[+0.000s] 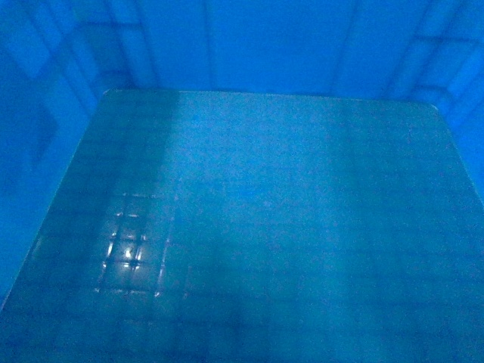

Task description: Place box next to blue box on left shelf

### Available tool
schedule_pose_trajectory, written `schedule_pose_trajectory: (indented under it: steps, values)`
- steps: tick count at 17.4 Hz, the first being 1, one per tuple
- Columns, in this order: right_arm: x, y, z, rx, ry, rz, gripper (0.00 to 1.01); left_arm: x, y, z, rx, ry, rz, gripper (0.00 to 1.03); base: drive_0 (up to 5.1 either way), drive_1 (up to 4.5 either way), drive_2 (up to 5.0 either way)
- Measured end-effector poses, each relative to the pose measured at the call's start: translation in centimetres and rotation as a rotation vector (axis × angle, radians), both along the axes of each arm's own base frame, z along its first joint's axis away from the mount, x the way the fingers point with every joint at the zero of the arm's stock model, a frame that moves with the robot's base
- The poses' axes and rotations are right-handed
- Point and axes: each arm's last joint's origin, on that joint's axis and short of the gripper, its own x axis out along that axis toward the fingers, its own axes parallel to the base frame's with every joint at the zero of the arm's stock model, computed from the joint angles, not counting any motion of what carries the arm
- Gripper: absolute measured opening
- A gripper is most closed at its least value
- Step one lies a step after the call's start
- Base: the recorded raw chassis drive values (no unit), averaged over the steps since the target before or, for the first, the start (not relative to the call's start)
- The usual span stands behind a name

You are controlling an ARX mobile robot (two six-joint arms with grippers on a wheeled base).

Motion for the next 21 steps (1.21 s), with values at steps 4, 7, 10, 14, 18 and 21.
schedule_pose_trajectory:
  steps: [4, 7, 10, 14, 18, 21]
  values:
    - [0.0, 0.0, 0.0, 0.0, 0.0, 0.0, 0.09, 0.0, 0.0, 0.0, 0.0, 0.0, 0.0, 0.2, 0.0, 0.0, 0.0]
    - [-0.05, -0.02, 0.02, -0.001, 0.0, -0.002, 0.09, 0.0, -0.01, 0.0, -0.001, 0.0, -0.002, 0.2, -4.8, 2.65, 2.7]
    - [-0.06, -0.02, 0.04, 0.001, -0.002, -0.002, 0.09, 0.0, -0.01, 0.0, -0.001, 0.0, -0.003, 0.2, -4.7, 2.75, 2.8]
    - [-0.06, -0.02, 0.04, 0.0, -0.002, -0.001, 0.09, 0.0, 0.0, 0.0, 0.0, 0.0, -0.001, 0.2, -4.9, 2.57, 2.6]
    - [-0.03, -0.01, 0.02, 0.0, 0.0, -0.001, 0.09, 0.0, 0.0, 0.0, 0.001, 0.0, -0.001, 0.2, -5.0, 2.47, 2.5]
    - [-0.03, -0.01, 0.02, 0.0, -0.001, 0.0, 0.09, 0.0, 0.0, 0.0, 0.001, 0.0, -0.001, 0.2, -5.0, 2.42, 2.4]
